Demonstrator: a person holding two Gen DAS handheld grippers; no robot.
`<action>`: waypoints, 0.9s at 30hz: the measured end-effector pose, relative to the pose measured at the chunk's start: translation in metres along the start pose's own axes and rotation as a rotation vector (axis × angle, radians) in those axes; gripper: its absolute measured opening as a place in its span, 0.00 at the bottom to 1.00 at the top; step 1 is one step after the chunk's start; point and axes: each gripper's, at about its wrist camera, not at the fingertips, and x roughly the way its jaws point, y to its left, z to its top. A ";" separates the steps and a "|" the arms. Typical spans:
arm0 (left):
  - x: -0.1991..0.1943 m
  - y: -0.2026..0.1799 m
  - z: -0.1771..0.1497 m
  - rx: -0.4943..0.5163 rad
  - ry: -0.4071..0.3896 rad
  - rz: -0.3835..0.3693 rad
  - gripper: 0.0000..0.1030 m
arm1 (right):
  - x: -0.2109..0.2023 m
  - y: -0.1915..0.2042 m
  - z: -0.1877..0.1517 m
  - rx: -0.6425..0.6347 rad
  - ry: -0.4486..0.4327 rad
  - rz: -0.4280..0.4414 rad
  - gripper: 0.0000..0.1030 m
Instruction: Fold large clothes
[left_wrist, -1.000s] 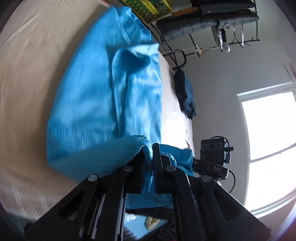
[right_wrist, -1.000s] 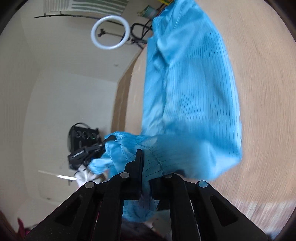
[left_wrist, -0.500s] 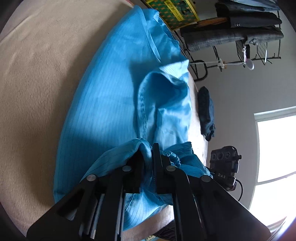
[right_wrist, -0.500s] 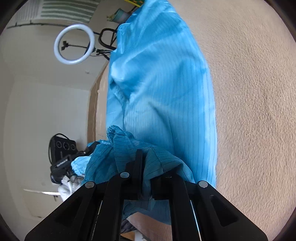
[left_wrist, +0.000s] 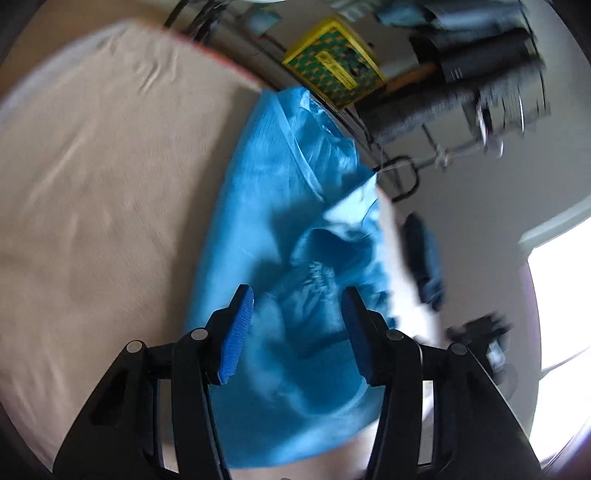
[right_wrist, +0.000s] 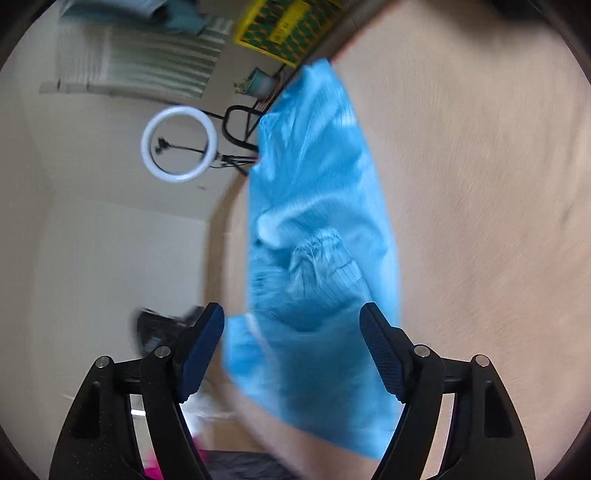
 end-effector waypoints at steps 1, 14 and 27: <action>0.004 -0.001 -0.001 0.032 0.009 0.014 0.48 | -0.001 0.003 -0.002 -0.043 -0.005 -0.051 0.71; 0.073 -0.015 -0.029 0.291 0.180 0.133 0.08 | 0.047 0.013 -0.030 -0.298 0.102 -0.319 0.44; 0.007 -0.006 -0.026 0.149 0.001 0.199 0.00 | 0.051 0.048 -0.036 -0.465 0.048 -0.369 0.05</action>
